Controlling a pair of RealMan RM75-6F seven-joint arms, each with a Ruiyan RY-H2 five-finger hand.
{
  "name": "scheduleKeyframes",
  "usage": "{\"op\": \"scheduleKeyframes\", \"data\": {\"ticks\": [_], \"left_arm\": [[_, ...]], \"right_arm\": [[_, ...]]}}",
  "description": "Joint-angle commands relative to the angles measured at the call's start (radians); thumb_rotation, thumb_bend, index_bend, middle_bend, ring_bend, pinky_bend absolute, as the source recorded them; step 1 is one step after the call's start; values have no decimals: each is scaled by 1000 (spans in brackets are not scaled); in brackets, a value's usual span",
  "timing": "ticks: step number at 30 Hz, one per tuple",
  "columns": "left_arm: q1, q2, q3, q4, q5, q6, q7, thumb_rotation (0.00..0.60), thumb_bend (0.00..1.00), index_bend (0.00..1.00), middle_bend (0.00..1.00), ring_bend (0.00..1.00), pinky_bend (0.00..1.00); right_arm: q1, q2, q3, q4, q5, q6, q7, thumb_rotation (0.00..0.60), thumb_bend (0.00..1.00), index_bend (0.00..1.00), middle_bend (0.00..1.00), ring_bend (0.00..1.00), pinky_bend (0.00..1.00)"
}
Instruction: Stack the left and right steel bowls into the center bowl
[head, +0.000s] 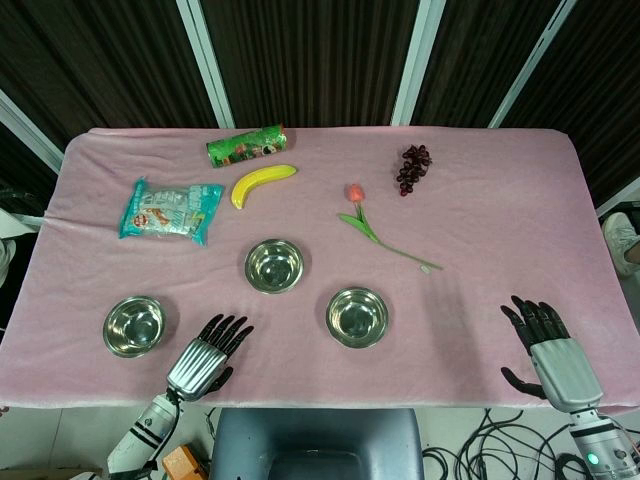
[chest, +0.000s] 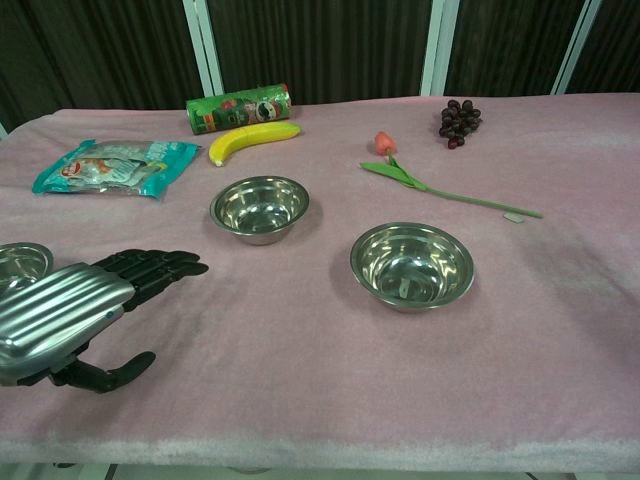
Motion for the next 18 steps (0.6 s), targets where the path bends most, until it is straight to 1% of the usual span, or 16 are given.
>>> {"op": "scheduleKeyframes", "data": {"ticks": [1,5,9,11,14,18], "left_arm": [[0,-1,0,3,-3,0,-3,600,420,0,14,0,81],[17,-3,-5,14,-5,37,10,600,420,0,14,0,82],[65,17,-16,45,-4,136,78,600,421,0,13,0,83],[93,39,-21,48,-33,160,116,600,421,0,12,0,83],[144,86,-30,22,-113,177,184,600,419,3,9,0,82],[188,122,-31,-3,-187,183,220,600,417,67,9,0,83]], "right_arm": [[0,0,1,0,1,0,0,600,366,0,0,0,0],[1,-3,0,-2,-1,-2,-3,600,366,0,0,0,0],[6,-5,-6,-2,-6,-16,-12,600,365,0,0,0,0],[7,-4,-7,-4,-9,-16,-10,600,365,0,0,0,0],[7,-6,-8,-5,-10,-15,-13,600,365,0,0,0,0],[6,-10,-10,-7,-13,-17,-23,600,366,0,0,0,0]]}}
